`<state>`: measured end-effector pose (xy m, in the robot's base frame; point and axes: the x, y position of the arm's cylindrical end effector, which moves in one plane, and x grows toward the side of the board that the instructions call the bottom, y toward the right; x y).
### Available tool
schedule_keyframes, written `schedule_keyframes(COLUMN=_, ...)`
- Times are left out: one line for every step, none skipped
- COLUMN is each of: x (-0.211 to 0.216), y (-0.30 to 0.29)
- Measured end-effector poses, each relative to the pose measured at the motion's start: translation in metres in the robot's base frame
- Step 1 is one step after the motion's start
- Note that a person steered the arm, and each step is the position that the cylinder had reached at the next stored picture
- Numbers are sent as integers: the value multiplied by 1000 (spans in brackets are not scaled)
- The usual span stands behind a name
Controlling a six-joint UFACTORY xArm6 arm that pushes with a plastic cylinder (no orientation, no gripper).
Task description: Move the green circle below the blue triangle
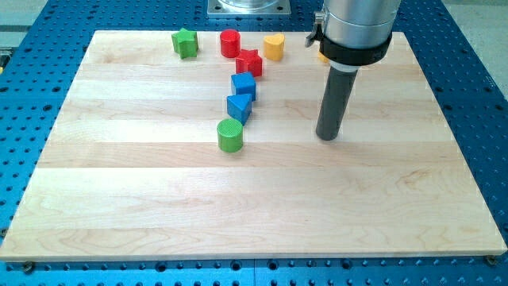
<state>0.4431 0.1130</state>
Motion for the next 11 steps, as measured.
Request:
schedule_keyframes(x=0, y=3)
schedule_keyframes(x=4, y=4)
schedule_keyframes(x=36, y=0)
schedule_keyframes(x=104, y=-4)
schedule_keyframes(x=164, y=-114)
schedule_keyframes(x=174, y=-139)
schedule_keyframes(x=169, y=-157)
schedule_keyframes(x=142, y=-180)
schedule_keyframes(x=112, y=-208)
schedule_keyframes(x=68, y=-231)
schedule_keyframes(x=34, y=-203)
